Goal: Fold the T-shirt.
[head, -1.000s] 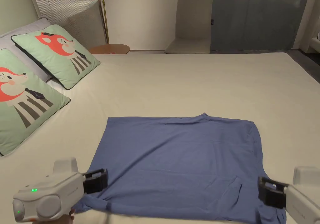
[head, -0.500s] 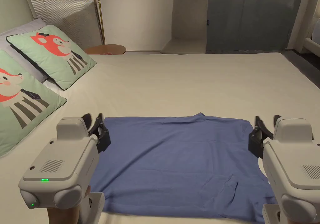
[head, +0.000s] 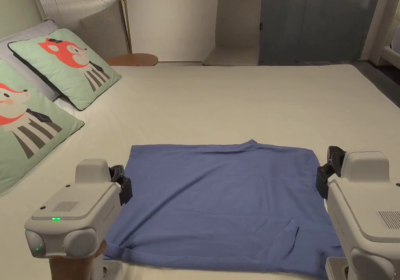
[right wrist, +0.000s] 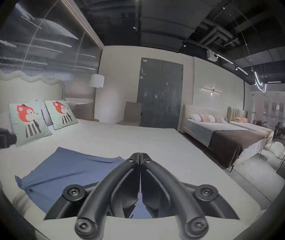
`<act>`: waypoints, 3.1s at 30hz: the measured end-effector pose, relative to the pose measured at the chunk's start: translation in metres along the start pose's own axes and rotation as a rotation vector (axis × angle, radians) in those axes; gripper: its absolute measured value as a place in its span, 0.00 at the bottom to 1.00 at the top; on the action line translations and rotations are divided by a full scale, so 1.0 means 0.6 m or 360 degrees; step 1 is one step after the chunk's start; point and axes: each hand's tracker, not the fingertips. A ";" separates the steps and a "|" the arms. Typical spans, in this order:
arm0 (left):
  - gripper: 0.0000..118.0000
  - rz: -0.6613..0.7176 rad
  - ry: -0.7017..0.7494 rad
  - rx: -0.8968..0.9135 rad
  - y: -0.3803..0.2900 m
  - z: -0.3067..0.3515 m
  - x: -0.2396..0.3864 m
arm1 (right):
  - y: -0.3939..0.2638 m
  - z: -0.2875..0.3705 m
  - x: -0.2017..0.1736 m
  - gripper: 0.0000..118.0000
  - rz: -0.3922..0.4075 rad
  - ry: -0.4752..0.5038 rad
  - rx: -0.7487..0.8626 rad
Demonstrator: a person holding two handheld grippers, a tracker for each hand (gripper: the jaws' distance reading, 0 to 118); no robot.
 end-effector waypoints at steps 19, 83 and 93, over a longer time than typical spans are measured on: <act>0.69 0.0119 0.0078 -0.0742 -0.174 -0.082 -0.147 | -0.030 -0.011 0.006 0.01 -0.0004 0.0008 -0.0138; 0.05 -0.0026 0.0179 -0.0692 -0.073 -0.406 -0.105 | -0.208 -0.442 0.078 0.02 0.0051 -0.0046 -0.0979; 0.91 0.0067 0.0162 -0.0602 -0.043 -0.362 -0.091 | -0.160 -0.394 0.085 0.63 -0.0100 -0.0020 -0.0931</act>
